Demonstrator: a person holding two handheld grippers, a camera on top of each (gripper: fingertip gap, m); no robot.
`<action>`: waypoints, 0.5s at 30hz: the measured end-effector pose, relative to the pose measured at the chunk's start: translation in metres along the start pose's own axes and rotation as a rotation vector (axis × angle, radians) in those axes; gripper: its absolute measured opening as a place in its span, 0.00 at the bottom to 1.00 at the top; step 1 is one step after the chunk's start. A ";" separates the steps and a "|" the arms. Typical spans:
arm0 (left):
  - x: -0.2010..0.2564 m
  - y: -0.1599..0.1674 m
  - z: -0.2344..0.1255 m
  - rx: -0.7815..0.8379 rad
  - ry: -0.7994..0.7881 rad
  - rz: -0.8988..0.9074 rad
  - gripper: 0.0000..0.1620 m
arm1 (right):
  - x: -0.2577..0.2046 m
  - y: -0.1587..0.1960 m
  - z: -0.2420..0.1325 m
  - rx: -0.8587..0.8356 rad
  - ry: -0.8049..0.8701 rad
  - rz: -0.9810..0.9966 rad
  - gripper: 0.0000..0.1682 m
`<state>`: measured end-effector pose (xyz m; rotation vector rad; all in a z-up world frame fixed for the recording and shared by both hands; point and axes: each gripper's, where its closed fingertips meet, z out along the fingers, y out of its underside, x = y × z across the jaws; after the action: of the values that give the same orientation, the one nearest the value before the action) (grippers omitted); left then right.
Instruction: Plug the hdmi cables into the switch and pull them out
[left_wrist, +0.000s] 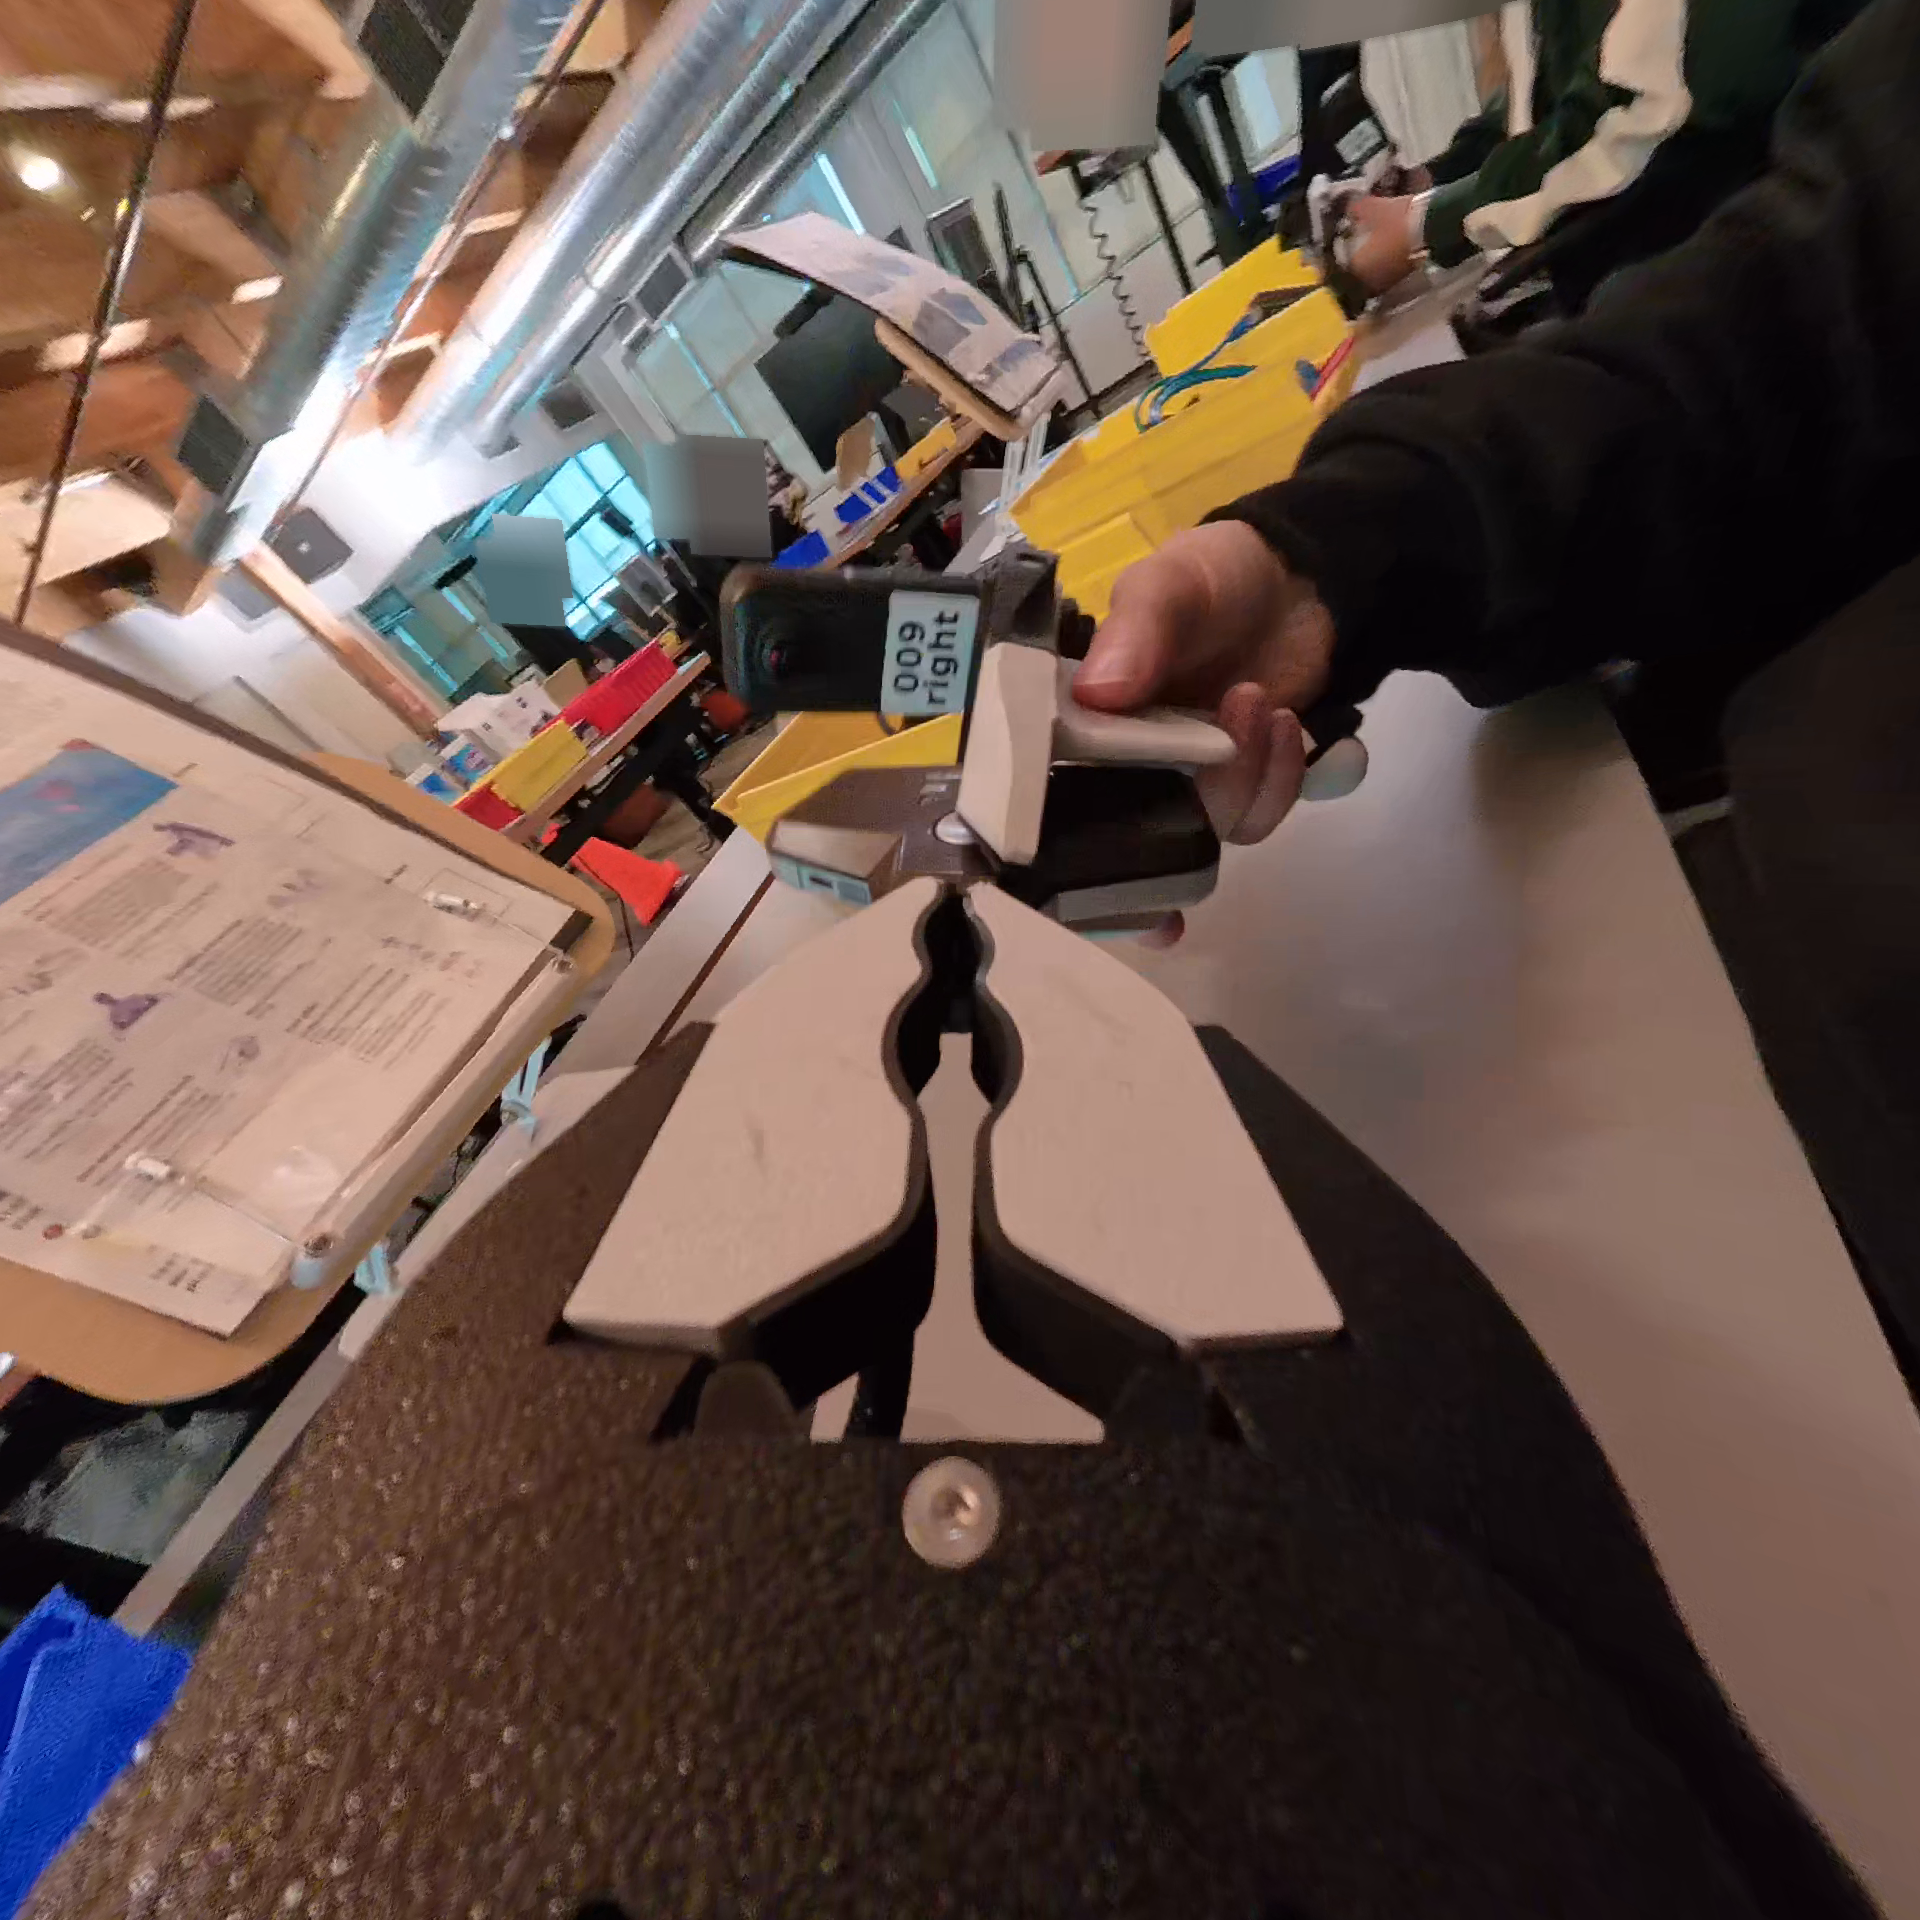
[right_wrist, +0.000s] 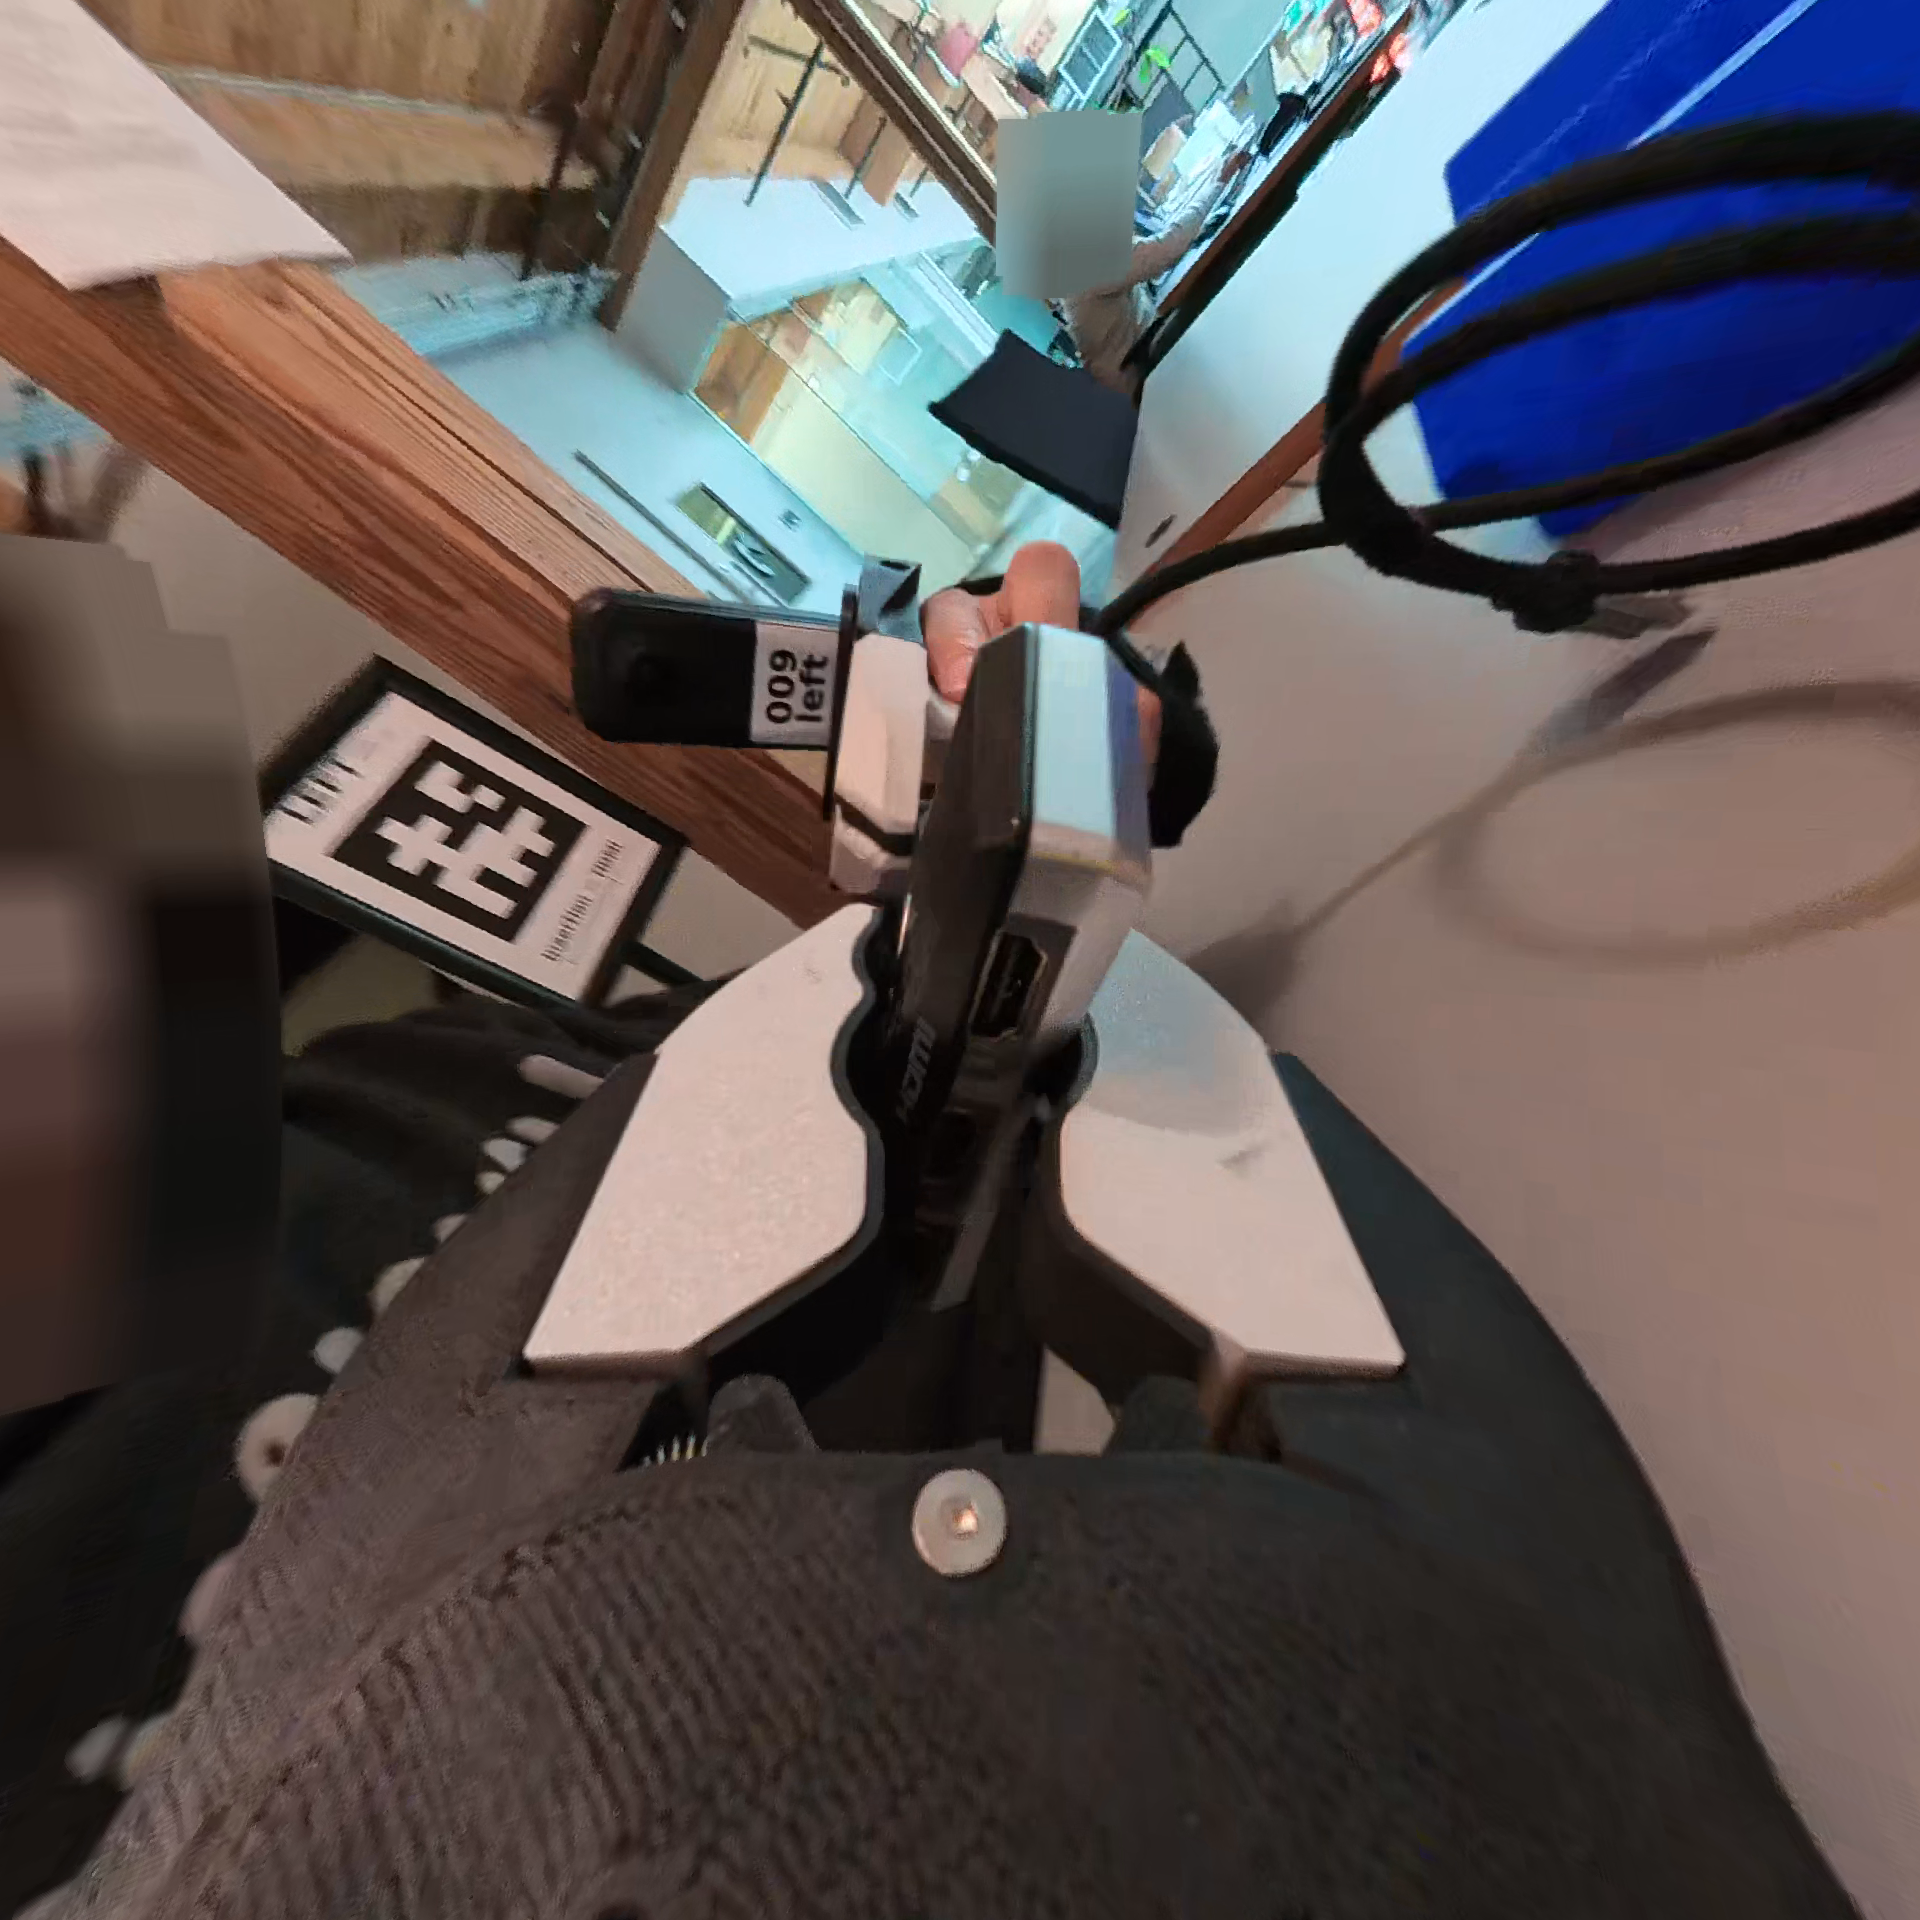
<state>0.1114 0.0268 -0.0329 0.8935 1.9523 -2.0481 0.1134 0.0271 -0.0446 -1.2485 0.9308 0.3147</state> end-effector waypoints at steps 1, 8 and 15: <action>-0.002 -0.001 0.001 0.009 -0.019 -0.015 0.01 | 0.001 -0.004 -0.003 0.007 0.010 -0.035 0.15; -0.030 -0.024 -0.020 0.091 -0.170 -0.045 0.31 | -0.016 -0.036 -0.039 0.136 0.062 -0.217 0.14; -0.042 -0.005 -0.025 0.040 -0.227 -0.057 0.32 | -0.097 -0.125 -0.156 0.365 0.372 -0.595 0.14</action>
<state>0.1496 0.0397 -0.0057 0.5882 1.8419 -2.1223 0.0705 -0.1295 0.1075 -1.1964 0.8320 -0.5510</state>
